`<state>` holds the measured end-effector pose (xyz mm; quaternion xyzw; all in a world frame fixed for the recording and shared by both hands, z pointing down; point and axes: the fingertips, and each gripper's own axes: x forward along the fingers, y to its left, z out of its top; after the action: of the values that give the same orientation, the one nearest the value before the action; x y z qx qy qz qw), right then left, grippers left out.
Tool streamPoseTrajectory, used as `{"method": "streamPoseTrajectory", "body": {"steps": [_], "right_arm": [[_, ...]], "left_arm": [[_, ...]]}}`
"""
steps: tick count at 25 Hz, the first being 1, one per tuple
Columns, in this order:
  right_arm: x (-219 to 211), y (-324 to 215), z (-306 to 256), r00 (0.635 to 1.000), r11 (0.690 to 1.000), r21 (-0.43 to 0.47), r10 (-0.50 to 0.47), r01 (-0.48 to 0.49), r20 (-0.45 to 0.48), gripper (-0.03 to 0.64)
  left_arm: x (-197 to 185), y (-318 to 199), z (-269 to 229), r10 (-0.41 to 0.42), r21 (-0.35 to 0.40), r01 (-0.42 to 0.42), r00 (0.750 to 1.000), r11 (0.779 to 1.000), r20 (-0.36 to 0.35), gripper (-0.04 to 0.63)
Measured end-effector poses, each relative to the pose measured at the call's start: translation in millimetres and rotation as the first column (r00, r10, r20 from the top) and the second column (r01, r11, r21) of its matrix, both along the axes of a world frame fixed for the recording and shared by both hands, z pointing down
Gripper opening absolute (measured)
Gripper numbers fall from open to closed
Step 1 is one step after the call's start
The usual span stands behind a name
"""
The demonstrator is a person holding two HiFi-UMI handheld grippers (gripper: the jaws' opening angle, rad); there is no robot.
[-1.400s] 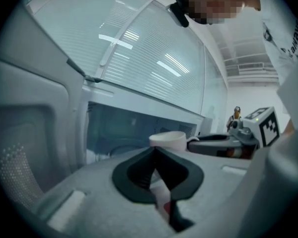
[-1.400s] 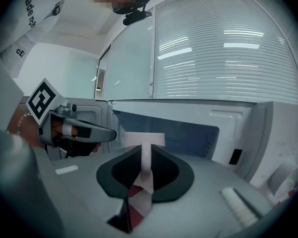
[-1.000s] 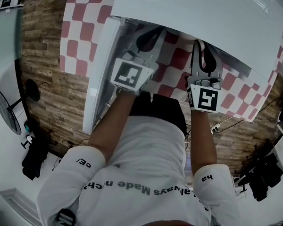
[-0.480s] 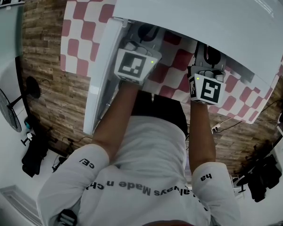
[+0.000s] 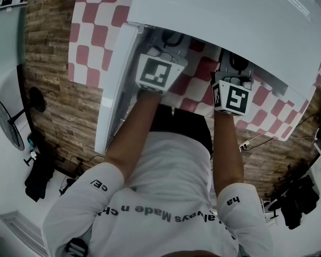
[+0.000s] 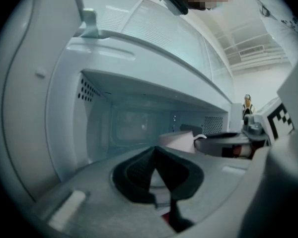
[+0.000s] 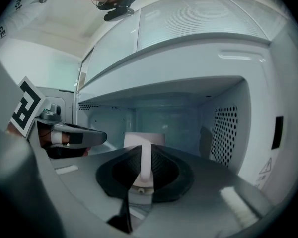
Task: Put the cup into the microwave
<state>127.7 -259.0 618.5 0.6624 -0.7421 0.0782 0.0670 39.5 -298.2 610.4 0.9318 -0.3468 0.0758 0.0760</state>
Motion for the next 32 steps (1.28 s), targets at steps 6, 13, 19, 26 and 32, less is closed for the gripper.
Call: {"method": "streamPoseTrajectory", "body": {"steps": [6,13,19,26,32], "right_arm": [[-3.2,0.1,3.3,1.000,1.000,0.009,-0.016,0.016,-0.010,0.043],[-9.4,1.4,15.9,0.999,0.999,-0.024,-0.044,0.044,-0.003,0.043],[-15.5,1.3,23.6,0.998,0.995,-0.076,-0.068,0.068,0.004,0.048],[-13.3,0.4,25.9,0.997,0.989,-0.126,-0.073,0.076,0.027,0.087],[-8.8,16.3,7.6,0.997,0.985,-0.151,-0.077,0.080,0.028,0.109]], "left_arm": [[0.8,2.3,5.1,0.001,-0.013,-0.001,1.000,1.000,0.008,0.003],[3.9,8.6,6.6,0.024,-0.022,-0.024,0.999,0.999,0.021,0.003],[7.2,15.2,1.9,0.038,-0.058,-0.035,0.998,0.998,0.040,0.003],[4.4,17.0,2.4,0.029,-0.116,-0.022,0.998,0.993,0.057,0.003],[-4.0,32.7,0.5,0.007,-0.210,0.004,0.999,0.978,0.052,0.003]]}}
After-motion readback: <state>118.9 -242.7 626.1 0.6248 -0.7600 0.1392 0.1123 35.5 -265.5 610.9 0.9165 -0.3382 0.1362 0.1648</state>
